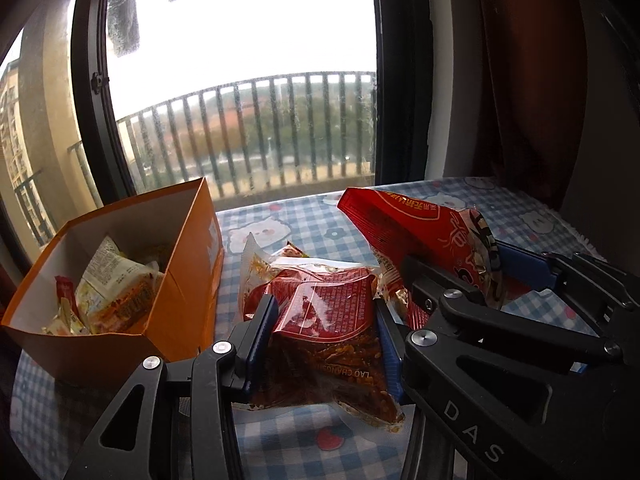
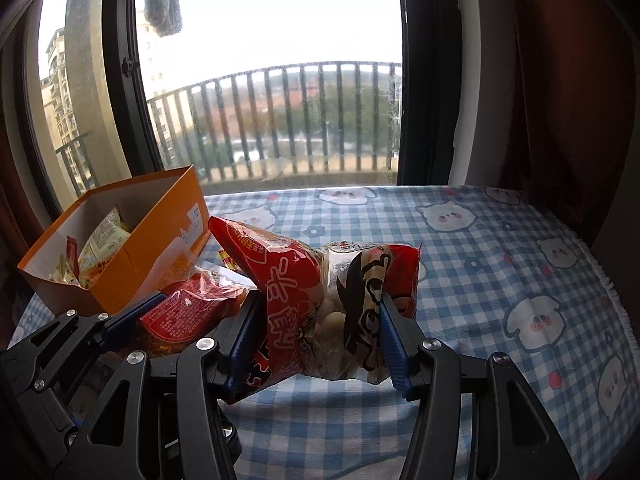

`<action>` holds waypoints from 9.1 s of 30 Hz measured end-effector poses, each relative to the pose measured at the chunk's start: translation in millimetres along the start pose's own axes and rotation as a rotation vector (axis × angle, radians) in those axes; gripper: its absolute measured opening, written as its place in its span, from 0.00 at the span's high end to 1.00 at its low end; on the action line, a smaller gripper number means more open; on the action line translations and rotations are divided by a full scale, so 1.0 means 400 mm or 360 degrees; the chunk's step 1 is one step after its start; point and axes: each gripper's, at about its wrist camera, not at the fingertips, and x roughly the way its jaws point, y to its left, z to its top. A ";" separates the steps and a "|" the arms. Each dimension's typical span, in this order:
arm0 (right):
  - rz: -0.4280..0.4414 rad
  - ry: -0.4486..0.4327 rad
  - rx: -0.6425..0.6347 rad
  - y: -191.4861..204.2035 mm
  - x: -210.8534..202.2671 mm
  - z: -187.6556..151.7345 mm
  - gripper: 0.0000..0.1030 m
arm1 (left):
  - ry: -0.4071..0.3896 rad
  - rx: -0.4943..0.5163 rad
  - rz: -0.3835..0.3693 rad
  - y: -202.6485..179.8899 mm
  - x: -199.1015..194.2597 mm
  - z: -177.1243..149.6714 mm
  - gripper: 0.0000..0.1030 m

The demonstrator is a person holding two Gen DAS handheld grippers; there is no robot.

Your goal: Organize snacks

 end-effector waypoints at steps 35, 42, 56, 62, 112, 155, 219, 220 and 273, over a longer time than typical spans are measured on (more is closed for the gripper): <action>0.0289 -0.0378 -0.0127 0.283 -0.019 0.206 0.43 | -0.0379 -0.0227 0.0341 0.297 -0.138 0.120 0.54; 0.0387 -0.0339 -0.0210 0.390 0.033 0.220 0.43 | -0.0336 -0.0329 0.0432 0.404 -0.116 0.093 0.54; 0.0475 -0.0150 -0.0363 0.588 0.188 0.221 0.43 | -0.0190 -0.0572 0.0545 0.600 -0.001 0.035 0.51; 0.0539 -0.0005 -0.0362 0.620 0.250 0.212 0.43 | -0.0083 -0.0604 0.0560 0.625 0.025 0.016 0.39; 0.0486 -0.0078 -0.0448 0.304 0.062 0.208 0.06 | -0.0093 -0.0592 0.0508 0.338 -0.071 0.064 0.09; -0.0100 0.0127 -0.0064 -0.139 0.441 0.213 0.05 | 0.0247 -0.0413 0.0500 0.042 0.439 0.143 0.07; 0.0284 0.0249 -0.0379 -0.023 0.377 0.202 0.05 | 0.0214 -0.0366 0.0273 0.047 0.321 0.105 0.63; 0.0278 0.0254 -0.0378 -0.024 0.378 0.201 0.05 | 0.0220 -0.0364 0.0282 0.047 0.325 0.105 0.60; 0.0268 0.0056 -0.0303 -0.017 0.222 0.256 0.05 | 0.0035 -0.0159 0.0190 0.034 0.144 0.173 0.71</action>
